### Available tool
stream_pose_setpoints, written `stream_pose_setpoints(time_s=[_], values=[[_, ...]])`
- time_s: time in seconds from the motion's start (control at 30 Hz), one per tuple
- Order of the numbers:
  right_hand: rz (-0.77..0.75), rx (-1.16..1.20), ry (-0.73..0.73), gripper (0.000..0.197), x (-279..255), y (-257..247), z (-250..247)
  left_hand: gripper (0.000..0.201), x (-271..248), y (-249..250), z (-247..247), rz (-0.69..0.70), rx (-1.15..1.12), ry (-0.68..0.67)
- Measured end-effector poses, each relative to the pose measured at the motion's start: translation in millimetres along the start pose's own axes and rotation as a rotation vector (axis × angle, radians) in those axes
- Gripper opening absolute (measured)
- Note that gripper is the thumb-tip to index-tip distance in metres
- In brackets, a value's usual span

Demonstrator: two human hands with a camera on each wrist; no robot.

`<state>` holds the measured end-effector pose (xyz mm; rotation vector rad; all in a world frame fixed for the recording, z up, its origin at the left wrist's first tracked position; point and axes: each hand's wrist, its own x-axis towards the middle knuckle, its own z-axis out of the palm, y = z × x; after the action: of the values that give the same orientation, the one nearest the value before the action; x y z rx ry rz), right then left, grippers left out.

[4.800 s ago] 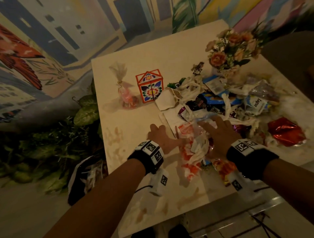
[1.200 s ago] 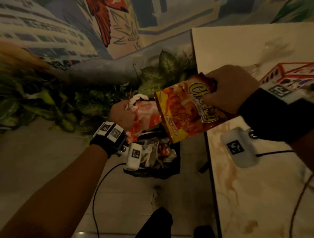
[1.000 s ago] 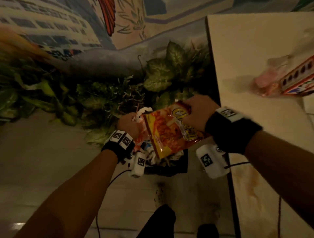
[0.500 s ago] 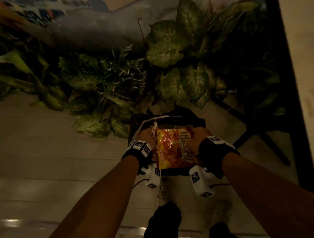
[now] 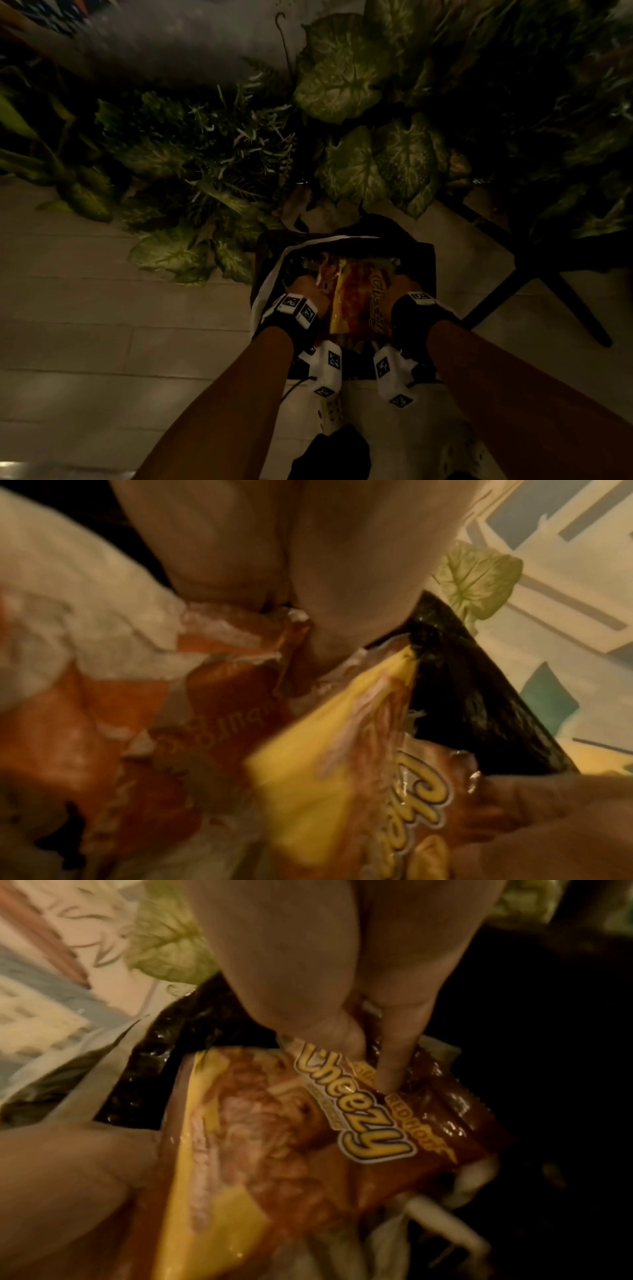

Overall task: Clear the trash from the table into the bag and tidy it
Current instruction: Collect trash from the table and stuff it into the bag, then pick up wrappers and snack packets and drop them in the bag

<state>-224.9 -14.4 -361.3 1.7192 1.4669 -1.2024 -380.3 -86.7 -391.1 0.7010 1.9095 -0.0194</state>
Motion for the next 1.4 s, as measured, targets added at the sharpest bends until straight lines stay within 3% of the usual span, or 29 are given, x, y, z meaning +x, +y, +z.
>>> stream_pose_setpoints(time_s=[0.07,0.2,0.37,0.47,0.73,0.83,0.93,1.03,1.17,1.3,1.4], values=[[-0.029,0.044,-0.020,0.044,0.2,1.0,6.4,0.032,-5.1,1.6,-1.1,0.014,0.009,-0.021],[-0.148,0.170,0.016,0.070,-21.7,-1.5,-1.1,0.039,-17.8,2.7,-5.9,0.010,-0.061,-0.003],[-0.259,0.215,0.075,0.067,-71.1,3.4,-34.4,0.045,-77.8,28.2,-36.7,0.040,-0.097,-0.004],[-0.303,0.182,0.037,0.051,-108.0,-0.8,-58.1,0.051,-105.7,34.9,-53.7,0.029,-0.133,0.155],[-0.619,0.159,0.080,0.040,-245.8,4.2,-124.2,0.025,-203.3,88.1,-92.3,0.144,-0.283,0.466],[-0.751,0.135,0.098,0.027,-297.0,38.5,-148.3,0.015,-244.6,120.7,-91.9,0.255,-0.347,0.549],[-0.820,0.177,0.087,0.020,-340.6,87.1,-163.7,0.020,-286.4,155.3,-84.2,0.377,-0.352,0.552],[-0.791,0.304,-0.038,0.011,-367.8,135.3,-168.2,0.022,-325.6,188.5,-68.6,0.453,-0.342,0.558],[-0.703,0.251,-0.137,0.023,-371.8,190.0,-169.1,0.021,-357.7,219.0,-45.4,0.522,-0.322,0.567],[-0.676,0.080,-0.026,0.026,-366.2,241.0,-195.0,0.014,-372.3,240.2,-27.8,0.558,-0.238,0.532],[-0.638,-0.087,0.184,0.026,-364.3,281.5,-229.8,0.016,-371.7,253.0,-19.2,0.590,-0.137,0.503]])
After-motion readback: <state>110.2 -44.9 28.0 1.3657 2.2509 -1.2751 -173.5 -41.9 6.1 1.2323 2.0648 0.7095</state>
